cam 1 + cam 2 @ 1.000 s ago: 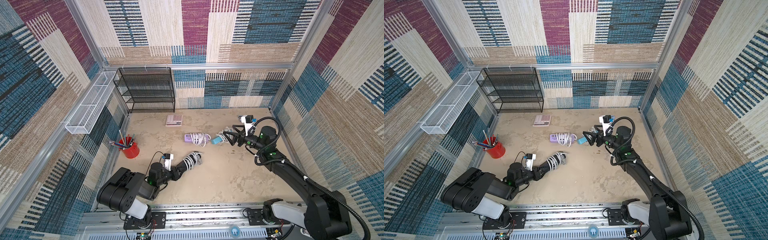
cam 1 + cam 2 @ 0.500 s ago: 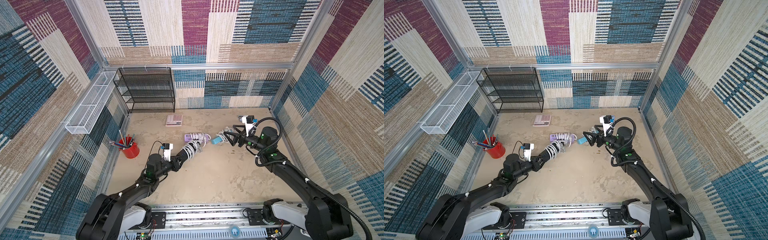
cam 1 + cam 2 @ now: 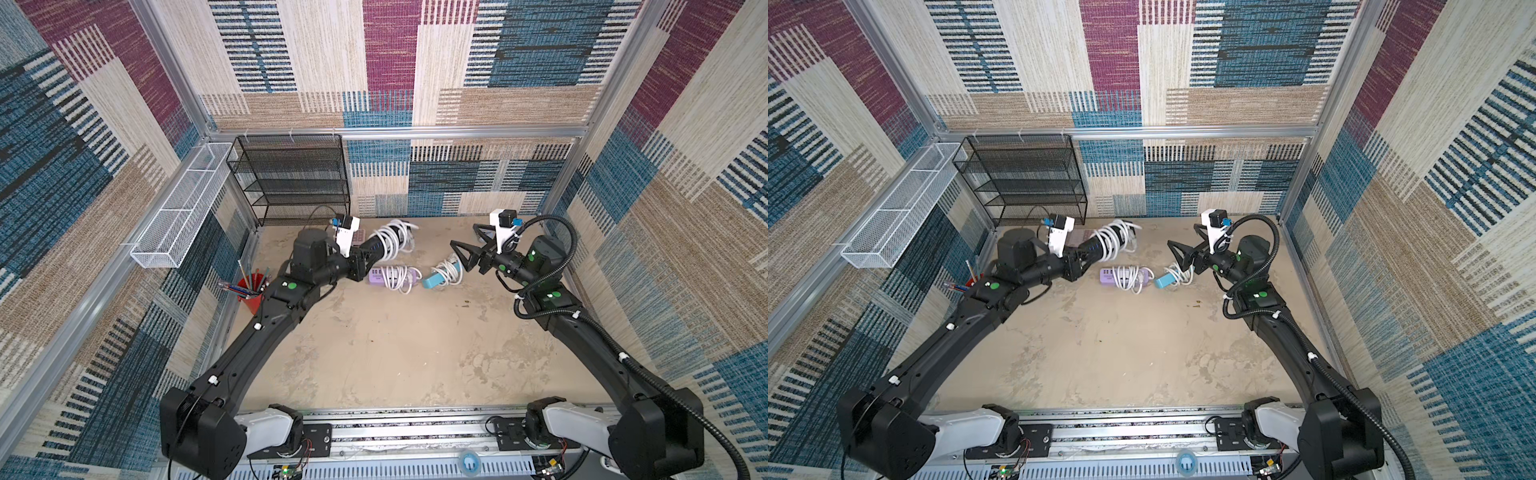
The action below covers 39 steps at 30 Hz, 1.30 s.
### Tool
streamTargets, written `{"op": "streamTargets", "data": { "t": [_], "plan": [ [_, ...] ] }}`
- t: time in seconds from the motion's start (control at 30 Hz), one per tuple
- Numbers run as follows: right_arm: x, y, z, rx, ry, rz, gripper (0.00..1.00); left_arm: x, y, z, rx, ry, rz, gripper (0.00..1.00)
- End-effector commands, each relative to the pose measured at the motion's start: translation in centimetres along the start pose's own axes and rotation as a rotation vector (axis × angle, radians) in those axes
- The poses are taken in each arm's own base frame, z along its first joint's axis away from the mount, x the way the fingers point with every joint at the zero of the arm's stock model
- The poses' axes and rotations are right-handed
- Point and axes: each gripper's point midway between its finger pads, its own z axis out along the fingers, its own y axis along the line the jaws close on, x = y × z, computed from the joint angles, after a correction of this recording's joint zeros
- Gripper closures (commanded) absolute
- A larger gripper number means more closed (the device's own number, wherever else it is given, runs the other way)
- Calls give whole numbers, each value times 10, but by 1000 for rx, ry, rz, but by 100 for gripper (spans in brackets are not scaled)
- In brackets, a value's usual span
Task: Unwrap the cord wrapped around the power strip
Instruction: Pick up the power strip from the center of the board, then remove the plug from the socket.
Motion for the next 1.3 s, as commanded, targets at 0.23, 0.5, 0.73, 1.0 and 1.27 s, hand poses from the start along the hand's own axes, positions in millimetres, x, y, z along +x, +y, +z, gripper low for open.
{"op": "streamTargets", "data": {
  "t": [0.23, 0.5, 0.73, 1.0, 1.27],
  "plan": [
    [3, 37, 6, -114, 19, -191, 2, -2, -24, 18, 269, 76, 176, 100],
    [34, 56, 32, -11, 120, -286, 1, -11, -32, -6, 231, -28, 215, 100],
    [22, 68, 33, 17, 112, -292, 20, -18, -39, -13, 247, -55, 204, 100],
    [11, 72, 42, 5, 100, -271, 35, -21, -41, -19, 239, -72, 210, 100],
    [12, 81, 50, -35, 99, -243, 45, -23, -42, -23, 229, -91, 218, 100]
  ]
}}
